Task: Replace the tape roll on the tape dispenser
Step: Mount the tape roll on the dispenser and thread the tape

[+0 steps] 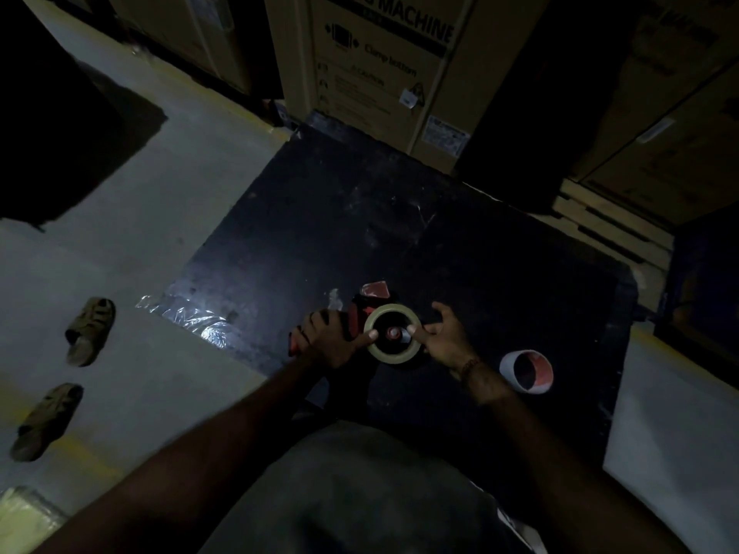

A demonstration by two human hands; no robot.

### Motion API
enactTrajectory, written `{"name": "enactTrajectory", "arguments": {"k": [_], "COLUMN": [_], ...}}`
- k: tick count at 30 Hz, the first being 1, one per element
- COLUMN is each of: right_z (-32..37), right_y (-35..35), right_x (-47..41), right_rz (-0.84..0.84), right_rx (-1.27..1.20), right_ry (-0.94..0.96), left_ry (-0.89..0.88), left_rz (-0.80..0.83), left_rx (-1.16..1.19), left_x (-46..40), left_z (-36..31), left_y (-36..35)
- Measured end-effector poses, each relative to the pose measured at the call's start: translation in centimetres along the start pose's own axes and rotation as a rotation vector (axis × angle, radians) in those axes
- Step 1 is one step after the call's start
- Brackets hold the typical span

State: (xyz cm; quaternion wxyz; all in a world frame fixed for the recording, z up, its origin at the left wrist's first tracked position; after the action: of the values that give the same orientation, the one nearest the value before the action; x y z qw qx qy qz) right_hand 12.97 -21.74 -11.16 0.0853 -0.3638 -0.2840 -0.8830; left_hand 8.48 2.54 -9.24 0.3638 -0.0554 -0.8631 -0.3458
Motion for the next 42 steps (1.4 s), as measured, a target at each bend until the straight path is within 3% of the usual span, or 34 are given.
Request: {"name": "enactTrajectory", "arguments": {"k": [6, 16, 22, 27, 29, 32, 36, 42], "right_z": [-0.5, -2.0, -3.2, -3.8, -4.2, -3.7, -2.0, 1.3], "right_y": [-0.5, -0.7, -0.4, 0.1, -0.3, -0.2, 0.9, 3.7], "right_x": [-0.6, -1.9, -1.6, -1.0, -0.4, 1.2, 4.7, 8.1], "right_rz": [0.024, -0.015, -0.032, -0.145, -0.188, -0.313, -0.478, -0.494], "right_rx": [-0.036, -0.068, -0.250, -0.297, -0.321, -0.259, -0.316, -0.357], "right_ry": [-0.042, -0.109, -0.156, -0.185, -0.196, -0.161, -0.067, 0.182], "left_ry": [-0.001, -0.022, -0.062, -0.136, -0.156, -0.188, -0.239, -0.448], "left_rz": [-0.067, -0.154, -0.210, -0.126, -0.020, 0.068, -0.048, -0.114], "left_rx": [0.072, -0.069, -0.135, -0.277, -0.204, -0.184, -0.171, -0.171], "left_x": [-2.4, -1.8, -1.4, -2.7, -2.8, -2.6, -1.3, 1.9], "left_z": [1.5, 0.2, -0.5, -0.7, -1.0, -1.3, -1.4, -5.5], "left_y": [-1.4, -0.8, -0.4, 0.3, 0.4, 0.7, 1.6, 4.2]}}
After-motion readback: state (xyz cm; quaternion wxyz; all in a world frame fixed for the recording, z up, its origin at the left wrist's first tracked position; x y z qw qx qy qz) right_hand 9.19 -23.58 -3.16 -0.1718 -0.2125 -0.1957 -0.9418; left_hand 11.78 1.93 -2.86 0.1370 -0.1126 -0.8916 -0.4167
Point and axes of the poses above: each hand's wrist, its own x-axis away from the middle knuckle, its own y-axis out of the back of the hand, z = x × y, the point moved 8 cm from there along -x, towards the middle knuckle, and after that the axes turned 9 degrees about x, right-handed, at the moved point
